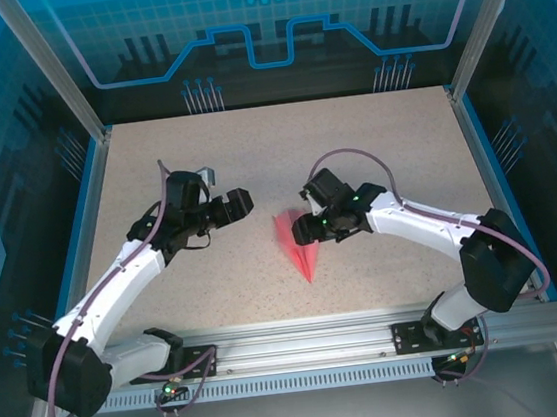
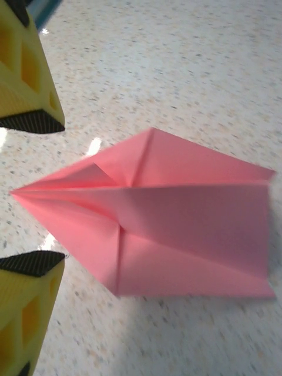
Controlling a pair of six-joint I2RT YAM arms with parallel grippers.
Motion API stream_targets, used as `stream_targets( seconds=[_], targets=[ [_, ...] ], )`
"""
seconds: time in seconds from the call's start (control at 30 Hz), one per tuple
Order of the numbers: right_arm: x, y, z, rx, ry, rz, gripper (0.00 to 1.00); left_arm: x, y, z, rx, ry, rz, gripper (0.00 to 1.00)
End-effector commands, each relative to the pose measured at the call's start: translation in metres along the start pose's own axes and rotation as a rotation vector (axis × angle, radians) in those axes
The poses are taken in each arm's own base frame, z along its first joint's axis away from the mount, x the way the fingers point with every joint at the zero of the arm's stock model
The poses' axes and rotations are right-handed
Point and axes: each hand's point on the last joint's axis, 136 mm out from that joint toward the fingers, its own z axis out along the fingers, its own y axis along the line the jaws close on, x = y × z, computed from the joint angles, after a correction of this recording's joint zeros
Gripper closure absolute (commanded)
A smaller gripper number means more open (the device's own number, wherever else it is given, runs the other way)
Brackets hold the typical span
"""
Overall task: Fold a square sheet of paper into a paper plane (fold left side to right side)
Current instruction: Pick up the paper plane at the center of the table.
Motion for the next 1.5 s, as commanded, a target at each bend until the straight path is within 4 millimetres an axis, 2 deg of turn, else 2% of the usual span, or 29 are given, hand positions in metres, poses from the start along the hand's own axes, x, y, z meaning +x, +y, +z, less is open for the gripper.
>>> stream_targets(
  seconds=[0.0,0.13,0.37,0.6,0.77,0.9,0.93,1.0,1.1,1.23,1.47],
  targets=[
    [0.025,-0.004,0.013,0.061,0.104,-0.012,0.39,-0.007,0.005,-0.007,-0.015,-0.041,0.018,0.05],
    [0.031,0.002,0.030,0.073,0.157,-0.029,0.38,-0.007,0.002,-0.010,0.002,-0.046,0.037,0.01],
    [0.034,0.008,0.047,0.074,0.200,-0.049,0.39,-0.007,0.000,-0.014,0.012,-0.054,0.054,0.01],
    [0.034,0.000,0.061,0.132,0.227,-0.051,0.48,-0.008,0.001,-0.013,0.003,-0.051,0.053,0.01],
    [0.034,-0.006,0.067,0.177,0.239,-0.055,0.61,-0.009,0.002,-0.015,-0.004,-0.053,0.057,0.01],
    [0.027,-0.004,0.064,0.177,0.222,-0.053,0.83,-0.009,0.001,-0.016,-0.004,-0.056,0.062,0.01],
    [0.023,-0.003,0.061,0.175,0.211,-0.050,0.89,-0.010,0.001,-0.017,-0.004,-0.058,0.063,0.01],
    [0.013,-0.005,0.055,0.173,0.198,-0.023,0.93,-0.011,0.000,-0.018,-0.002,-0.062,0.070,0.01],
    [-0.009,-0.013,0.043,0.192,0.182,0.042,0.94,-0.012,-0.001,-0.020,0.001,-0.064,0.078,0.01],
    [-0.048,-0.032,0.034,0.257,0.157,0.117,0.94,-0.010,-0.001,-0.021,0.000,-0.059,0.084,0.01],
    [-0.108,-0.063,0.050,0.301,0.158,0.195,0.93,-0.005,-0.002,-0.020,0.014,-0.035,0.084,0.01]
  ],
)
